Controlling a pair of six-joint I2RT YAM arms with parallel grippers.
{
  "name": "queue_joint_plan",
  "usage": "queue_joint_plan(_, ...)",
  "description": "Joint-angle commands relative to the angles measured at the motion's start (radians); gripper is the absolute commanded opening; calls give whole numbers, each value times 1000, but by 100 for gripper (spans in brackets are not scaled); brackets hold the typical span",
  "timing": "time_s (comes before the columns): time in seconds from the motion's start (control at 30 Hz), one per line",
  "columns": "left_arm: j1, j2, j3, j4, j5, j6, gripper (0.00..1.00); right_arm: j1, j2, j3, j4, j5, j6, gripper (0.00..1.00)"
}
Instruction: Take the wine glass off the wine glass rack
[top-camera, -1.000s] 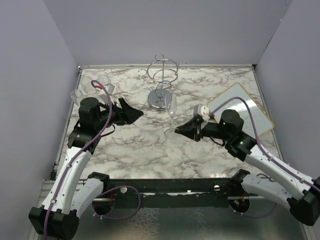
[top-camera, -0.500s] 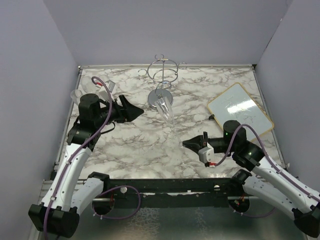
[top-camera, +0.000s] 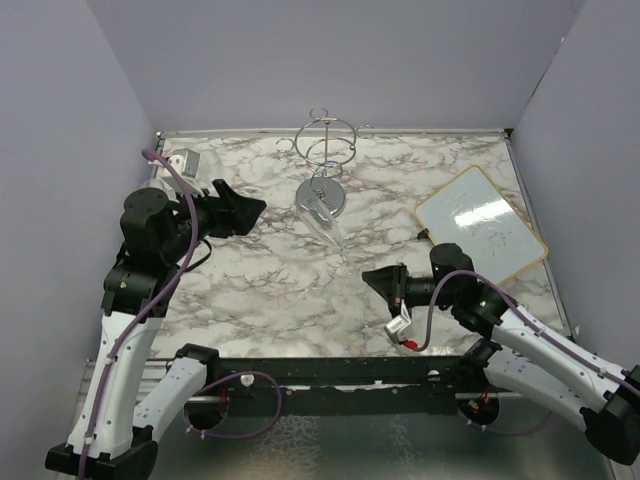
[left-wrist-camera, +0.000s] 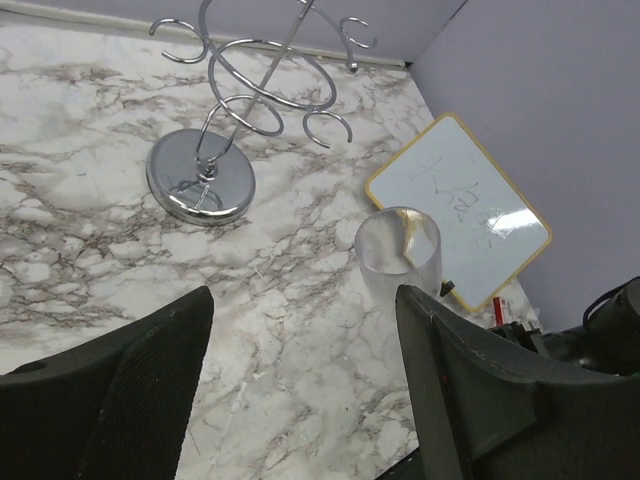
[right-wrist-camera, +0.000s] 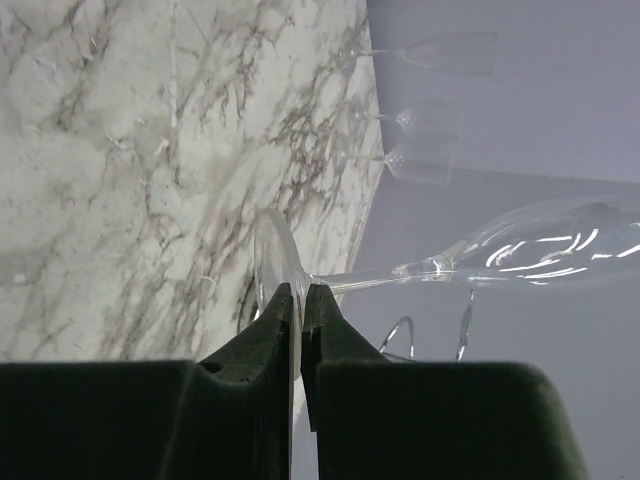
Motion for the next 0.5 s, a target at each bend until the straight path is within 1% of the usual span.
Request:
queue_joint_plan(0.0, -1, 2, 31, -50, 31, 42, 77, 8, 13, 9, 68, 133, -257, 1)
queue_joint_plan(0.1, -1, 37, 22, -51, 157, 42, 77, 17, 27, 2, 59, 188, -377, 1)
queue_joint_plan(0.2, -1, 72, 18, -49, 258, 34, 77, 49, 26, -32, 122, 269, -458, 1)
queue_joint_plan(0.33, -1, 78, 13, -50, 322, 38, 73, 85, 23, -53, 154, 337, -498, 1)
queue_joint_plan(0.47, -1, 78, -10, -50, 374, 44, 70, 113, 23, -65, 161, 374, -525, 1)
